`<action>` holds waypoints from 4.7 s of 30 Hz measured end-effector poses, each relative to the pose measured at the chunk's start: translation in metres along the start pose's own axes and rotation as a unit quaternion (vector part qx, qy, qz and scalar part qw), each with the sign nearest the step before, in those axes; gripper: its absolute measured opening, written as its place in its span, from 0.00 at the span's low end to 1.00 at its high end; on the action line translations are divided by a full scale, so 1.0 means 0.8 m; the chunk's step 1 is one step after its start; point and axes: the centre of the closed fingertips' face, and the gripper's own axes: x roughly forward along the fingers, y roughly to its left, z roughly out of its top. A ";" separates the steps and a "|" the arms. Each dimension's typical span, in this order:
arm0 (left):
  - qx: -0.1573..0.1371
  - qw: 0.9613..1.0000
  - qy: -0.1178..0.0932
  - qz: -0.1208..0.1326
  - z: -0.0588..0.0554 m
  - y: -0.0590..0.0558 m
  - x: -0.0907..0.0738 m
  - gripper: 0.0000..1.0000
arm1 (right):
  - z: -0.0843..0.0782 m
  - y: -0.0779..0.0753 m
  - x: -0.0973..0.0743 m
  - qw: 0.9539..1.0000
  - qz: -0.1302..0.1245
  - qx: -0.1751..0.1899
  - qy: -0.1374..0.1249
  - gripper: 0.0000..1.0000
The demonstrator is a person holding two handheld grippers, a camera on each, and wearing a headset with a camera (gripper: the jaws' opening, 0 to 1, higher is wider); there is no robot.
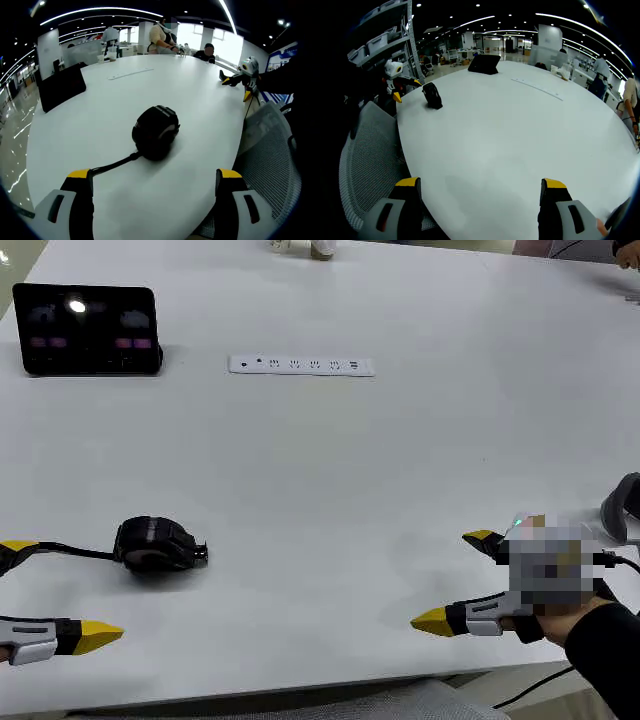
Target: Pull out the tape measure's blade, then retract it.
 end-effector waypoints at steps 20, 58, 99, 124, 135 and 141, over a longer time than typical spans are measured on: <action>0.006 1.000 0.001 0.005 0.003 0.012 -0.003 0.99 | 0.004 -0.004 0.002 1.000 -0.008 -0.001 -0.007 0.99; 0.077 0.996 0.035 -0.041 0.009 0.018 0.003 0.99 | 0.020 -0.002 0.021 0.999 0.025 -0.041 0.004 0.99; 0.210 0.969 0.095 -0.084 0.036 0.026 0.034 0.99 | 0.072 0.016 0.065 0.993 0.055 -0.105 0.004 0.99; 0.237 0.958 0.121 -0.111 0.047 0.022 0.057 0.96 | 0.098 0.038 0.103 0.986 0.104 -0.131 0.003 0.99; 0.253 0.952 0.121 -0.124 0.061 0.015 0.073 0.88 | 0.119 0.046 0.118 0.982 0.117 -0.150 0.002 0.99; 0.269 0.946 0.124 -0.135 0.064 0.004 0.081 0.85 | 0.126 0.057 0.134 0.977 0.131 -0.169 0.009 0.99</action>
